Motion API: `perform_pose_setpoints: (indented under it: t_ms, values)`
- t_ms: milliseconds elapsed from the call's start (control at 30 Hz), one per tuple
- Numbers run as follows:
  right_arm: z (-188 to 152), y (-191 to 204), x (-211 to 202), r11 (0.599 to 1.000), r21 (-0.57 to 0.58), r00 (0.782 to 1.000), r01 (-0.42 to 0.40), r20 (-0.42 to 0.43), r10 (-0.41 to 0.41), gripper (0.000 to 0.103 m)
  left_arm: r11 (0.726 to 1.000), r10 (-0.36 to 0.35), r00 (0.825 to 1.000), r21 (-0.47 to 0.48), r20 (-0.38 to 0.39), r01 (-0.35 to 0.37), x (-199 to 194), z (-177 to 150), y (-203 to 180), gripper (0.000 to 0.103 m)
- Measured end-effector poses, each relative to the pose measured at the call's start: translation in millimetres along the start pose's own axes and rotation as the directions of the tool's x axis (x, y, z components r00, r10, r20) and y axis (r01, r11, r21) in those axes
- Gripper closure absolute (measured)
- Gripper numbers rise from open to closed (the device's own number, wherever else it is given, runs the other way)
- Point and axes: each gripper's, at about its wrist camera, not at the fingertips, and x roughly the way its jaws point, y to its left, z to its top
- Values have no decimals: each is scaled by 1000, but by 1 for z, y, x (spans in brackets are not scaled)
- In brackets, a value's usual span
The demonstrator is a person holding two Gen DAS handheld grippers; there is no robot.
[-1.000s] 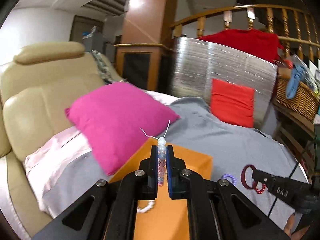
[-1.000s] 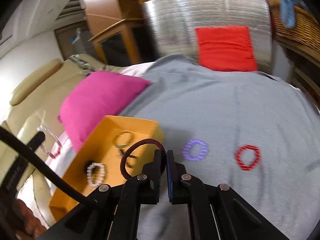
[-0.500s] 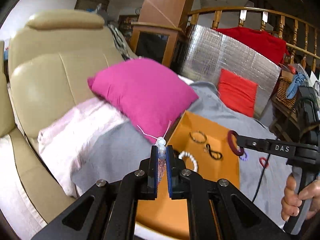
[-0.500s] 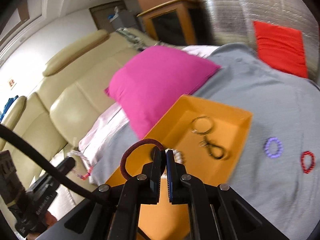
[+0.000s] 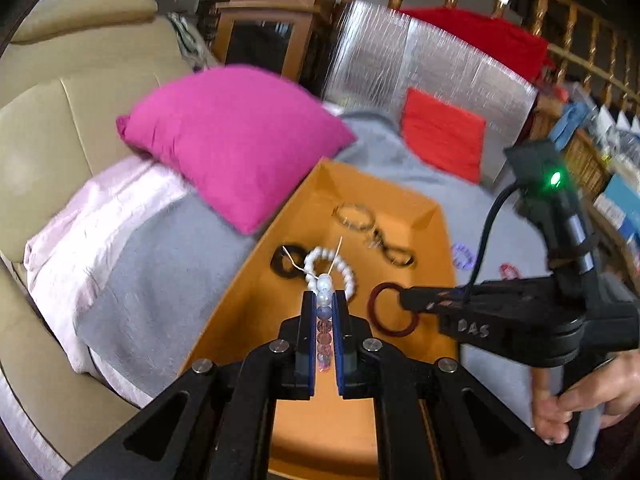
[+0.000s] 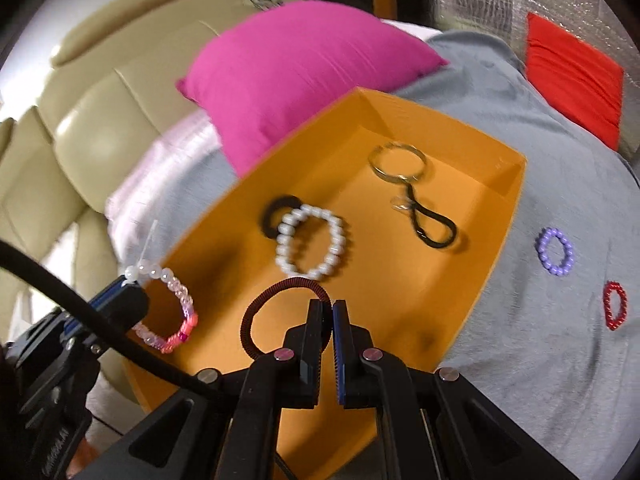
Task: Organize jewelry
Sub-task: 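Open the right tool to drop the hair tie while the left tool drops the pink bracelet, then move both tools back toward the purple and red beaded bracelets on the cloth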
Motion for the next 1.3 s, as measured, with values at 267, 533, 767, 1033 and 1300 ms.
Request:
perform_pose_setpoints:
  t_ms: [267,533,767,1033,1300]
  values:
    - [11,-16,35,994,-16,990,110,-85,-111,97,997,72,988,-23,-134,-76,45,-5,12,95]
    - [31,-49,22,995,50,995,89,-55,-86,69,992,115,975,-28,-193,-122,57,-3,16,49]
    - [22,-109,-57,985,173,981,1,189,-34,61,983,182,976,15,-123,-182,27,9,-9,45]
    - [-32,-236,-106,915,402,960,13,251,-124,60,974,175,984,142,16,-175,0,36,-103,29]
    - [-102,-326,-105,805,591,954,-51,268,-137,60,965,116,993,236,-6,-112,28,40,-206,26]
